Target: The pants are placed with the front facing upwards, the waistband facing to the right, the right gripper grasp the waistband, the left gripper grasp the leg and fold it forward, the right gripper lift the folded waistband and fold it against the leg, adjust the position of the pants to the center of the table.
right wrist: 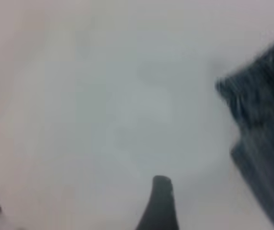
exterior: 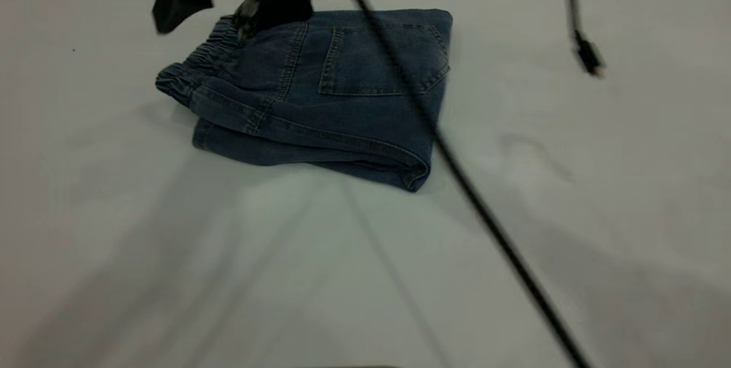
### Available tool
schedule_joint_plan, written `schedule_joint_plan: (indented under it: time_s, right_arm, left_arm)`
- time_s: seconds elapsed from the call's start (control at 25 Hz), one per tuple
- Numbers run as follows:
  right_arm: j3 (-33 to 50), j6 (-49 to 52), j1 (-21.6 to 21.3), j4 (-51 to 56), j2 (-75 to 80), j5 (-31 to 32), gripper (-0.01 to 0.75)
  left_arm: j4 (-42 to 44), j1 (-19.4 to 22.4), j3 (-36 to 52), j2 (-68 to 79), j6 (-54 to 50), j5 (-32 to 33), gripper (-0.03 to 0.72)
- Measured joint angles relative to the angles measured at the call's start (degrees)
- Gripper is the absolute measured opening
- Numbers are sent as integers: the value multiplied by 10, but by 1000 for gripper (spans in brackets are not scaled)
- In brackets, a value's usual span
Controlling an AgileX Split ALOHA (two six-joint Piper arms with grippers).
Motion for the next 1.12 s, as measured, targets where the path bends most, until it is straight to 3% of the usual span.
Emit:
schedule_joint_plan:
  time_s: [0.16, 0.28, 0.48, 0.68, 1.12]
  right_arm:
    - [-82, 338, 5, -276, 11, 121, 515]
    - [-134, 454, 4, -383, 27, 183, 510]
    - [-175, 462, -2, -442, 29, 243, 511]
    - [-176, 464, -47, -530, 29, 308, 510]
    - [-185, 465, -157, -630, -4, 334, 510]
  left_arm:
    - [0, 0, 0, -1, 0, 7, 440]
    - [0, 0, 0, -2, 0, 7, 440]
    - [-1, 0, 1, -3, 0, 57, 440]
    - [-7, 1, 38, -13, 0, 109, 428]
    - [-73, 1, 194, 20, 1, 125, 391]
